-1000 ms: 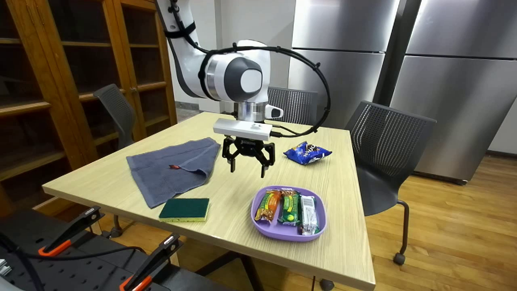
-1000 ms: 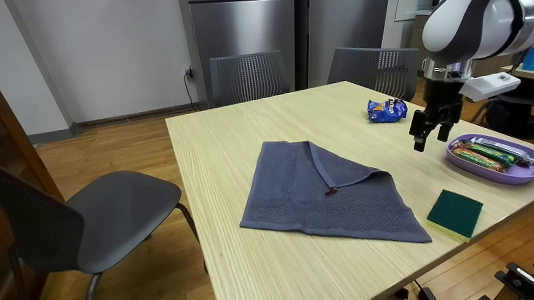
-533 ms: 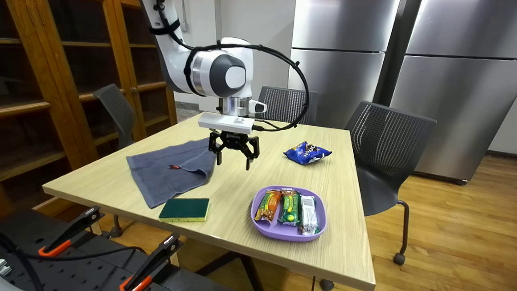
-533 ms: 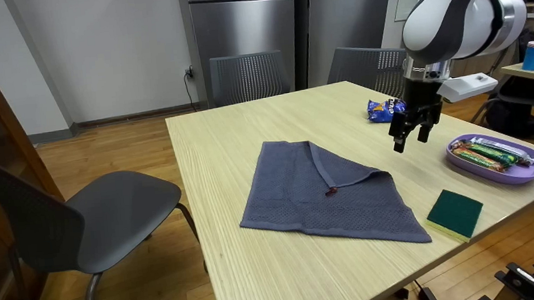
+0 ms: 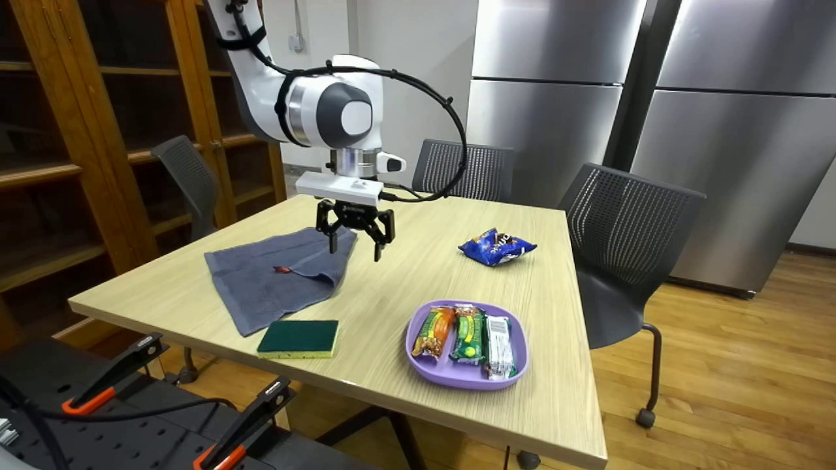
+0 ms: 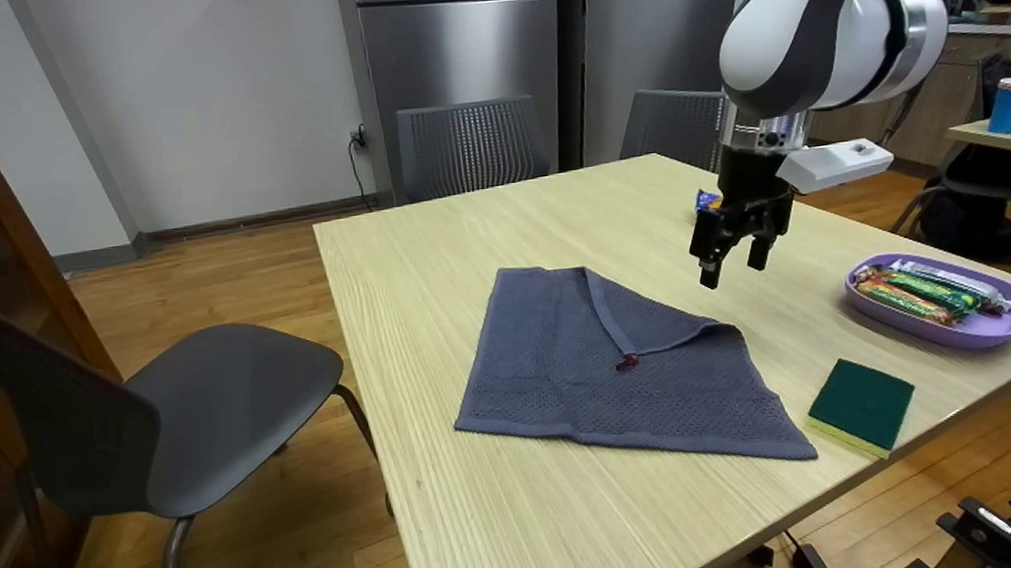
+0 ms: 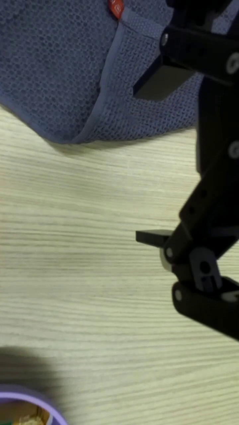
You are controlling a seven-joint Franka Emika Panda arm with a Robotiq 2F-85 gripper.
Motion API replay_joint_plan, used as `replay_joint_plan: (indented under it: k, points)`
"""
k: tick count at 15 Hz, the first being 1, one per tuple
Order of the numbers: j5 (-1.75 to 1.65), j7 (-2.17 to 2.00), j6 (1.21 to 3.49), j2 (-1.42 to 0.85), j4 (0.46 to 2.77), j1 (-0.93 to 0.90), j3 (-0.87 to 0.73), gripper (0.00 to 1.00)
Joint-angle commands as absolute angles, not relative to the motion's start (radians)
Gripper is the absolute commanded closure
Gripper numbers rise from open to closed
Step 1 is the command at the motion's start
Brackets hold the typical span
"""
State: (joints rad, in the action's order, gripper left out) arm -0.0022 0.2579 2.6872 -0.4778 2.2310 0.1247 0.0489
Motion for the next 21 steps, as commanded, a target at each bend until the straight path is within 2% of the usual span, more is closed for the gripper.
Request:
replay_joint_plan:
  k: [1,21]
  points:
    - [0.014,0.200,2.677,-0.476,2.209,0.088,0.060,0.00]
    - [0.021,0.164,2.686,-0.525,2.166,0.063,0.061,0.00]
